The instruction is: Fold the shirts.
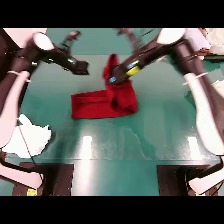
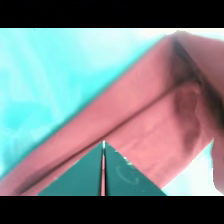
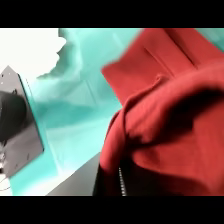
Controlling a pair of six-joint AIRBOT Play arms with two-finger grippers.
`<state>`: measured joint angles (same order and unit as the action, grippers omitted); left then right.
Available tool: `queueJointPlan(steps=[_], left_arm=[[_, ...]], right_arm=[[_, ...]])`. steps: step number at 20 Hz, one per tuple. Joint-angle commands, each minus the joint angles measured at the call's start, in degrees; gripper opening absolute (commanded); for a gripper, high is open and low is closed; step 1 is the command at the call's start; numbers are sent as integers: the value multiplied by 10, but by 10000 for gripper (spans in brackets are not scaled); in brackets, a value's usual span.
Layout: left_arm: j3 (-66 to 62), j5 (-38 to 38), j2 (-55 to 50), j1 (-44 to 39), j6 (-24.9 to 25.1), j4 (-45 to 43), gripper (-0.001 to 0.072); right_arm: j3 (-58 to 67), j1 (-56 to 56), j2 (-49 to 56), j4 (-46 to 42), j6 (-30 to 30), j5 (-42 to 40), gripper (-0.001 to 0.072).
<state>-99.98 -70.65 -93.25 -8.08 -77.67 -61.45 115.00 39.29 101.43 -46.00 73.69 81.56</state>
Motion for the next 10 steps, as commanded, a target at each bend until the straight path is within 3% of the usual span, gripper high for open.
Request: queueJointPlan(steps=[1, 2, 3, 5, 6, 10], left_arm=[[0, -22, 66, 76, 1, -14, 27], [0, -28, 80, 89, 1, -14, 27], [0, -34, 93, 103, 1, -14, 27], [-1, -46, 112, 120, 2, -14, 27], [-1, -55, 119, 127, 5, -14, 27], [3, -87, 126, 126, 23, -13, 28]], right_arm=[[0, 95, 76, 0, -33, -186, 294], [2, 111, 95, 0, -33, -224, 480], [12, 122, 110, 0, -33, -244, 535], [35, 122, 114, -3, -33, -227, 525], [34, 111, 101, -17, -33, -204, 483], [-57, 28, 4, -117, -23, -81, 476]])
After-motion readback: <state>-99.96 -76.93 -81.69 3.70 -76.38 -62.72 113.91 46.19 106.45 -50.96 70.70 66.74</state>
